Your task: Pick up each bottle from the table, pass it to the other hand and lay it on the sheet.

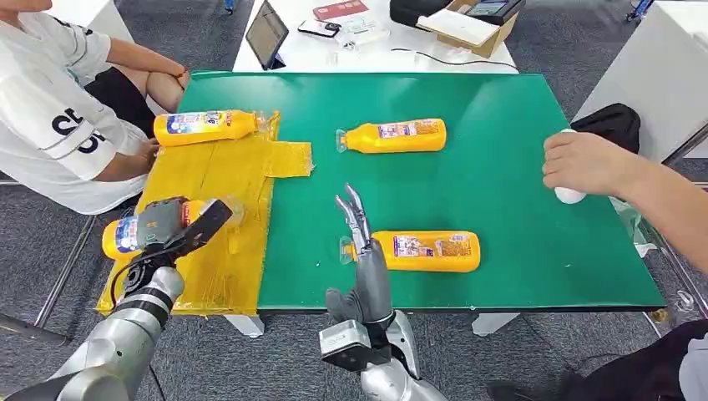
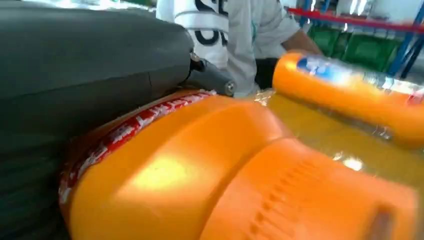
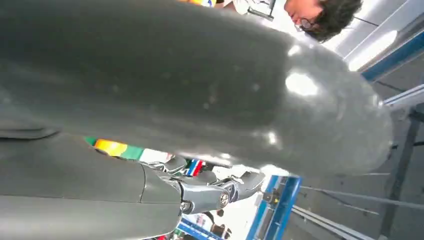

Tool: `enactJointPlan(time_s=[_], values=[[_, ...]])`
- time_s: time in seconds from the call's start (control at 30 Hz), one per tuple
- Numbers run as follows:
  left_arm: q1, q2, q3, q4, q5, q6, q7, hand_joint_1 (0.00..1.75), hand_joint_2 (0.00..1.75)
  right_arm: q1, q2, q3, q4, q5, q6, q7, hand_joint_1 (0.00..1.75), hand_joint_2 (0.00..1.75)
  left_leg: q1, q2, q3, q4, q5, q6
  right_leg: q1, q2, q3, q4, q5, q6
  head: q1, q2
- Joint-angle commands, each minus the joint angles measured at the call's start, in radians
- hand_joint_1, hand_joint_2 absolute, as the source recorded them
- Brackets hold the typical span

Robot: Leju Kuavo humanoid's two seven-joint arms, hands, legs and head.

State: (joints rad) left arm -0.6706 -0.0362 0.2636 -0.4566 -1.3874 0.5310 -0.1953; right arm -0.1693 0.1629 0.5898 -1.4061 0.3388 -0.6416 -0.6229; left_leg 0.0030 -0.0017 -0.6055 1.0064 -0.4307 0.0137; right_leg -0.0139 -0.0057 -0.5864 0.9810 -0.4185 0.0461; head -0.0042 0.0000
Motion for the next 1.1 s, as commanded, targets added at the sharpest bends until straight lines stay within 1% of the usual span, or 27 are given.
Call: enactJointPlan(time_s=[0.03, 0.17, 0.2, 0.3, 0.4, 0.43, 0.47, 0.5, 0.6, 0.63, 0.87, 0.97, 1.03, 1.07, 1.1], values=[[-0.048, 0.053, -0.126, 0.161, -0.015, -0.095, 0.045, 1.75, 1.75, -0.011, -0.002, -0.027, 0.029, 0.002, 0.031, 0.009, 0.00, 0.00, 0.000, 0.001, 0.004, -0.001, -0.002, -0.001, 0.000, 0.001, 0.004, 0.000, -0.001, -0.002, 0.000, 0.000], [-0.040, 0.055, -0.154, 0.165, -0.006, -0.160, 0.058, 1.75, 1.75, -0.007, -0.003, -0.028, 0.033, 0.003, 0.037, 0.010, 0.00, 0.00, 0.001, 0.001, 0.004, -0.001, -0.001, -0.001, 0.001, 0.001, 0.004, -0.001, -0.001, -0.002, 0.000, 0.000], [-0.033, 0.054, -0.154, 0.158, 0.000, -0.156, 0.061, 1.75, 1.75, -0.006, -0.003, -0.027, 0.034, 0.004, 0.040, 0.012, 0.00, 0.00, 0.000, 0.001, 0.003, -0.001, -0.001, -0.001, 0.000, 0.001, 0.003, -0.001, 0.000, -0.001, 0.000, 0.000], [-0.017, 0.054, -0.170, 0.158, -0.006, -0.142, 0.068, 1.75, 1.75, -0.002, -0.003, -0.025, 0.041, 0.007, 0.046, 0.015, 0.00, 0.00, 0.000, 0.001, 0.007, -0.002, -0.001, -0.001, 0.001, 0.001, 0.006, -0.002, -0.001, -0.002, 0.000, 0.000], [-0.010, 0.044, -0.151, 0.166, 0.029, -0.161, 0.061, 1.75, 1.75, 0.000, -0.003, -0.023, 0.045, 0.009, 0.050, 0.017, 0.00, 0.00, 0.000, 0.001, 0.007, -0.002, -0.001, -0.001, 0.000, 0.002, 0.007, -0.002, 0.000, -0.002, 0.000, 0.000], [-0.014, 0.039, -0.135, 0.166, 0.054, -0.177, 0.053, 1.36, 1.75, 0.002, -0.003, -0.023, 0.045, 0.010, 0.052, 0.017, 0.00, 0.00, 0.000, 0.001, 0.008, -0.002, -0.001, -0.001, 0.000, 0.002, 0.008, -0.002, 0.000, -0.002, 0.000, 0.000], [-0.014, 0.039, -0.135, 0.166, 0.054, -0.177, 0.053, 0.19, 1.75, 0.002, -0.003, -0.023, 0.045, 0.010, 0.052, 0.017, 0.00, 0.00, 0.000, 0.001, 0.008, -0.002, -0.001, -0.001, 0.000, 0.002, 0.008, -0.002, 0.000, -0.001, 0.000, 0.000], [-0.017, 0.038, -0.137, 0.168, 0.054, -0.186, 0.055, 0.00, 1.75, 0.003, -0.004, -0.023, 0.045, 0.010, 0.053, 0.018, 0.00, 0.00, 0.000, 0.001, 0.009, -0.002, -0.001, -0.001, 0.000, 0.002, 0.009, -0.002, 0.000, -0.002, 0.000, 0.000], [-0.038, 0.032, -0.142, 0.174, 0.068, -0.288, 0.068, 0.00, 1.75, 0.004, -0.003, -0.024, 0.050, 0.017, 0.062, 0.027, 0.00, 0.00, 0.000, 0.000, 0.010, -0.002, -0.001, -0.001, 0.000, 0.001, 0.010, -0.001, 0.000, -0.002, 0.000, 0.000], [-0.039, 0.032, -0.144, 0.173, 0.069, -0.295, 0.065, 0.00, 0.00, 0.004, -0.003, -0.024, 0.051, 0.018, 0.062, 0.027, 0.00, 0.00, 0.000, 0.000, 0.009, -0.001, 0.000, -0.001, 0.000, 0.000, 0.009, -0.001, 0.000, -0.001, 0.000, 0.000], [-0.044, 0.027, -0.142, 0.172, 0.077, -0.309, 0.062, 0.00, 0.00, 0.005, -0.002, -0.024, 0.052, 0.018, 0.063, 0.027, 0.00, 0.00, 0.000, -0.001, 0.010, -0.002, 0.000, 0.000, 0.000, -0.001, 0.011, -0.001, 0.000, -0.001, 0.000, 0.000], [-0.039, 0.023, -0.141, 0.163, 0.106, -0.313, 0.047, 0.00, 0.00, 0.006, -0.002, -0.027, 0.054, 0.023, 0.067, 0.029, 0.00, 0.00, 0.000, -0.002, 0.011, -0.002, 0.000, -0.001, 0.000, -0.001, 0.012, -0.002, 0.000, -0.002, 0.000, 0.000], [-0.039, 0.023, -0.163, 0.161, 0.109, -0.323, 0.023, 0.00, 0.00, 0.008, -0.003, -0.027, 0.054, 0.025, 0.070, 0.029, 0.00, 0.00, 0.000, -0.002, 0.011, -0.002, 0.000, 0.000, 0.000, -0.002, 0.012, -0.001, -0.001, -0.001, 0.000, 0.000], [-0.040, 0.023, -0.167, 0.163, 0.108, -0.329, 0.022, 0.00, 1.75, 0.008, -0.003, -0.027, 0.055, 0.025, 0.070, 0.029, 0.00, 0.00, 0.000, -0.002, 0.012, -0.002, 0.000, -0.001, 0.000, -0.002, 0.012, -0.002, -0.001, -0.002, 0.000, 0.000], [-0.038, 0.020, -0.168, 0.165, 0.115, -0.343, 0.010, 0.00, 1.75, 0.008, -0.003, -0.028, 0.056, 0.028, 0.068, 0.029, 0.00, 0.00, 0.000, -0.002, 0.012, -0.002, 0.000, -0.001, 0.000, -0.001, 0.013, -0.002, 0.000, -0.002, 0.000, 0.000]])
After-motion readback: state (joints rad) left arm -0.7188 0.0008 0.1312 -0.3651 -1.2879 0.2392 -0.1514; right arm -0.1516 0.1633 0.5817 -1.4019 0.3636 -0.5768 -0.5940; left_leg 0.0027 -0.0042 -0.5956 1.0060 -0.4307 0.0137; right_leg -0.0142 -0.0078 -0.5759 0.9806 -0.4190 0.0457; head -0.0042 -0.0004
